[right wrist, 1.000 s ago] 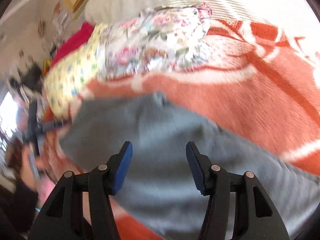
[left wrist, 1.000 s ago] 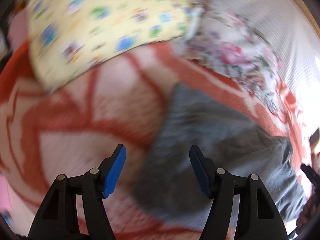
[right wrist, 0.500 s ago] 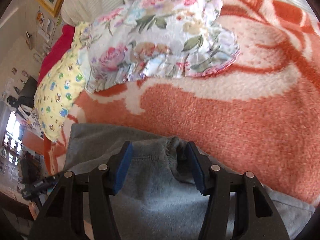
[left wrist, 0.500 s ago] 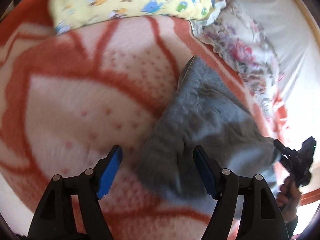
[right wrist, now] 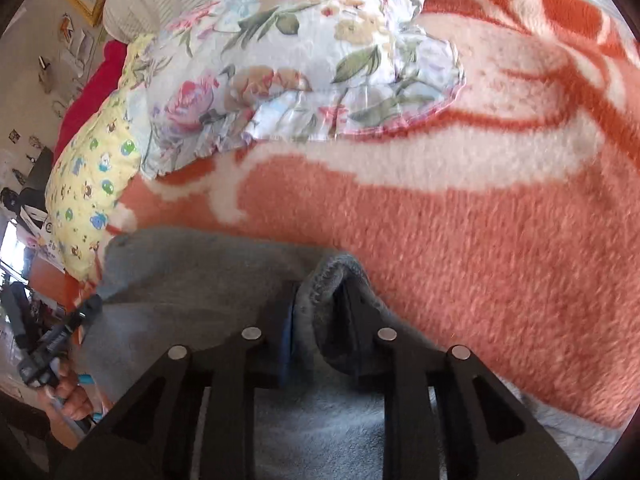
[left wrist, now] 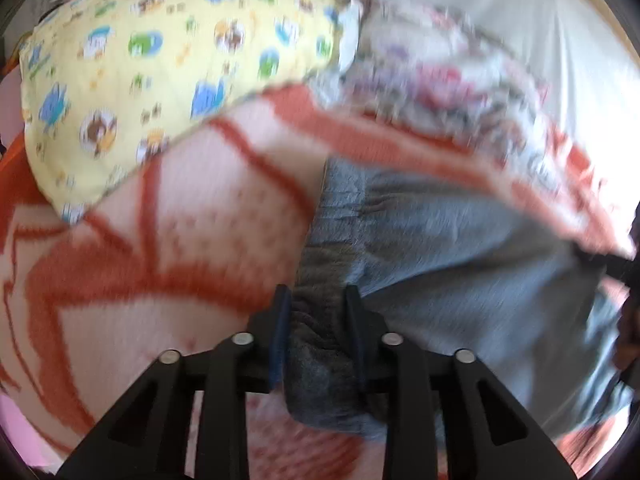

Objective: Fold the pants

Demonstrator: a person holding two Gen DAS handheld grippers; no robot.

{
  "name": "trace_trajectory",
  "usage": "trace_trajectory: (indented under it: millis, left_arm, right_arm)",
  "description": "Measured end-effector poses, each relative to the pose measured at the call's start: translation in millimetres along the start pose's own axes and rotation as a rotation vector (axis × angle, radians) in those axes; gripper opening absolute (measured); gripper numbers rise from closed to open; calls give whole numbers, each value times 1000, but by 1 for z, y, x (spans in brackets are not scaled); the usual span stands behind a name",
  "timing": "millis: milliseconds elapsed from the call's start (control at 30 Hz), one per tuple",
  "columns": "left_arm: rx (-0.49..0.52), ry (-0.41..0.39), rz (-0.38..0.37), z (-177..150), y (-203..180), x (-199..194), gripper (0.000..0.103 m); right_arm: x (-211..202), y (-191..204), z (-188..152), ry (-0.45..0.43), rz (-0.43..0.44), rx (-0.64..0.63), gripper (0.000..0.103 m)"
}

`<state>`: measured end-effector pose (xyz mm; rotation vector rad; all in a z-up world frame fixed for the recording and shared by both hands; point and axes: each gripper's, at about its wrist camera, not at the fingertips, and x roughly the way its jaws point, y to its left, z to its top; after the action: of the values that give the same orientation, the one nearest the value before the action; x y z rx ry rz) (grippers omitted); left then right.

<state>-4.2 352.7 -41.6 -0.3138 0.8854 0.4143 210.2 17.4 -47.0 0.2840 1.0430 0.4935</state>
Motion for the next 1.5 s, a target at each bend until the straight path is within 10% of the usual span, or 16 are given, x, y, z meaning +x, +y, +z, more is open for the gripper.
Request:
trace_trajectory:
  millis: [267, 567, 733, 867, 1000, 1500]
  left_arm:
    - [-34, -92, 69, -9, 15, -46, 56]
    - [88, -79, -265, -32, -54, -67, 62]
    - [167, 91, -111, -50, -63, -8, 59]
    - [180, 57, -66, -44, -64, -25, 58]
    - [129, 9, -190, -33, -70, -54, 62]
    - [429, 102, -487, -48, -273, -65, 64]
  right_arm:
    - [-73, -5, -29, -125, -18, 5, 53]
    - [-97, -5, -96, -87, -5, -28, 53]
    - [-85, -36, -137, 5, -156, -14, 51]
    - [-114, -39, -150, -37, -204, -34, 51]
    - [-149, -48, -165, -99, -215, 17, 53]
    - [-270, -145, -248, -268, -394, 318, 57]
